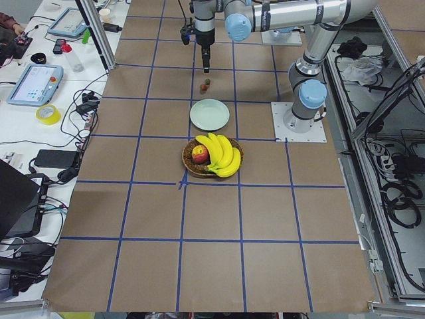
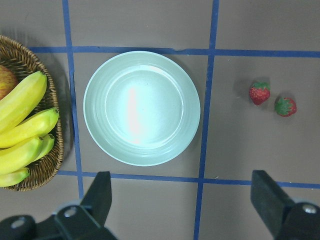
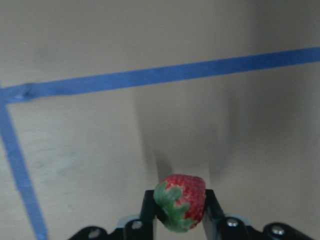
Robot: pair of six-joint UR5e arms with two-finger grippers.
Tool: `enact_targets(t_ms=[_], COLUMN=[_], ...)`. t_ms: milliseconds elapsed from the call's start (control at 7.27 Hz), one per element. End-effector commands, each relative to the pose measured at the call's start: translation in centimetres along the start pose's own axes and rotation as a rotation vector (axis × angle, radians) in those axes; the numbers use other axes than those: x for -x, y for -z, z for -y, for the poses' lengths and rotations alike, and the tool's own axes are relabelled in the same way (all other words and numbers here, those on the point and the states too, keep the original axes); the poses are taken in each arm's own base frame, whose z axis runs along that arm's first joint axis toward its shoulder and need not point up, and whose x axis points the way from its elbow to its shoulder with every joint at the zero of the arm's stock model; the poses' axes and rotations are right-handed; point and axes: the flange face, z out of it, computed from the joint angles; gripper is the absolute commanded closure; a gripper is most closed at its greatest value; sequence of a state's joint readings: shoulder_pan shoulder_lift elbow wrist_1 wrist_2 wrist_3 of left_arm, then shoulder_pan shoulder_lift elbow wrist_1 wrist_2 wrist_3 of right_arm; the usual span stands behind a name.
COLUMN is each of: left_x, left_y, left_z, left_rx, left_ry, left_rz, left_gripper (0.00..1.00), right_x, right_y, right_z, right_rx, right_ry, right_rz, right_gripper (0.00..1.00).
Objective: Collect all strawberries into plate
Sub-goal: 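Move the right gripper to the last far strawberry and grasp it, then carry it with the right gripper next to the other strawberries and release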
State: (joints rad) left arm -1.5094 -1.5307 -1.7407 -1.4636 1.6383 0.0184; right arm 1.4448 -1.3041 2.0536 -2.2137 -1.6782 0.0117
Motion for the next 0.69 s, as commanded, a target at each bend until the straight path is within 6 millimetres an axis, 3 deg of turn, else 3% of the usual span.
enact_targets(t_ms=[0, 138, 550], left_x=[-0.1, 0.0, 0.0], left_y=[-0.2, -0.3, -0.3], left_z=[0.0, -0.1, -0.1], left_rx=[0.002, 0.005, 0.008], left_ry=[0.000, 0.000, 0.001], left_rz=[-0.005, 0.000, 0.000], left_gripper=[0.00, 0.00, 0.00], right_x=[12.7, 18.0, 29.3], right_y=[2.7, 3.0, 1.9], right_z=[-3.0, -5.9, -10.8], right_rx=[-0.026, -0.008, 0.048], right_ry=[-0.125, -0.154, -0.288], right_rz=[0.061, 0.125, 0.249], right_gripper=[1.00, 1.00, 1.00])
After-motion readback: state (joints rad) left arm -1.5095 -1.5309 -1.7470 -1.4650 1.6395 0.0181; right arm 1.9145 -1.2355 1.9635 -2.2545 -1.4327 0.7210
